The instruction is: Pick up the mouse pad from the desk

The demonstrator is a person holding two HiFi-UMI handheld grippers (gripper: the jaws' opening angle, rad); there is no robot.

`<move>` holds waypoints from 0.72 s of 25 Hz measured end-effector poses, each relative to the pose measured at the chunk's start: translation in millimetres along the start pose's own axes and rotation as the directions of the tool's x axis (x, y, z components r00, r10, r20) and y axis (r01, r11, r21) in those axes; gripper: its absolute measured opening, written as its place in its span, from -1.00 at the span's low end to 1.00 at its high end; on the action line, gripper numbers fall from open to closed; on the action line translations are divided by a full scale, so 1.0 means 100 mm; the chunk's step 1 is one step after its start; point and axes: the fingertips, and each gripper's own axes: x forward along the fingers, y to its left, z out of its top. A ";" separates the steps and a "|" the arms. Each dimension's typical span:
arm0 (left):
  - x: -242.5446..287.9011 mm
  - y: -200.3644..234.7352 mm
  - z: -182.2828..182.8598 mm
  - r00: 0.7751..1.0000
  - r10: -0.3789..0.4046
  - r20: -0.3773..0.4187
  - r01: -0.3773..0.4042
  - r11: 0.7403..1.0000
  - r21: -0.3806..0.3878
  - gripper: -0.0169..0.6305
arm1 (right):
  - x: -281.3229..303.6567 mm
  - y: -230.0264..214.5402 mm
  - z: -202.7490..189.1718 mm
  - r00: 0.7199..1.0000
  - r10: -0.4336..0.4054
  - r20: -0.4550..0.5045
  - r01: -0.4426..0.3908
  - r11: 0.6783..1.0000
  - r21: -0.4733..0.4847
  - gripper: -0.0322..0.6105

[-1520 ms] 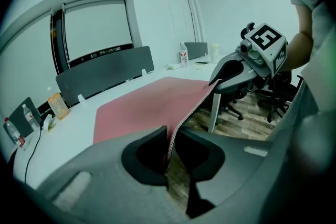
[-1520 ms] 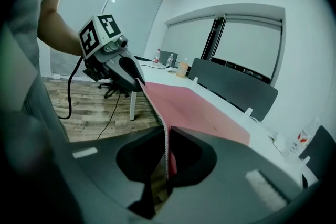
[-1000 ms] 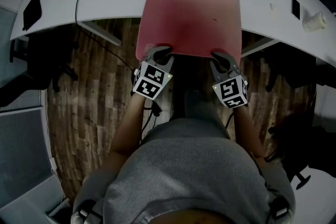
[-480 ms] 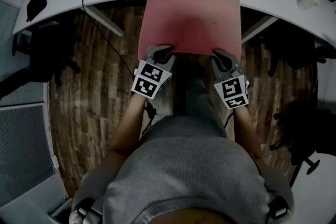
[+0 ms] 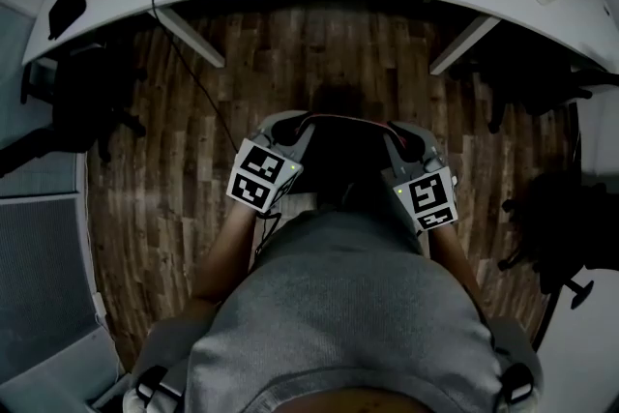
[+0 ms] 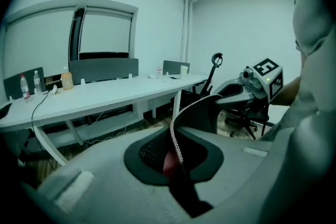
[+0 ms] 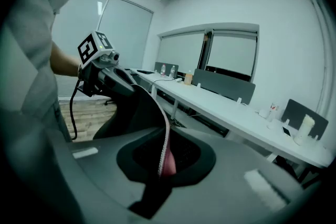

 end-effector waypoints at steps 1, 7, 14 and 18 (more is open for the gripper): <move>-0.04 -0.06 0.00 1.000 -0.009 0.000 0.009 1.000 0.013 -0.87 | -0.07 0.03 0.01 1.000 0.012 0.011 -0.012 1.000 0.005 -0.84; -0.29 -0.12 0.28 0.996 0.013 0.088 -0.012 1.000 -0.012 -0.88 | -0.23 -0.04 0.35 0.996 0.030 0.086 -0.034 0.999 0.035 -0.84; -0.27 -0.10 0.45 0.986 0.040 0.161 -0.035 0.999 -0.037 -0.88 | -0.28 -0.13 0.39 0.993 -0.018 0.113 0.014 0.999 0.032 -0.84; -0.31 -0.12 0.54 0.981 0.037 0.192 -0.034 0.999 -0.022 -0.88 | -0.32 -0.16 0.44 0.988 -0.047 0.145 0.040 0.998 0.054 -0.84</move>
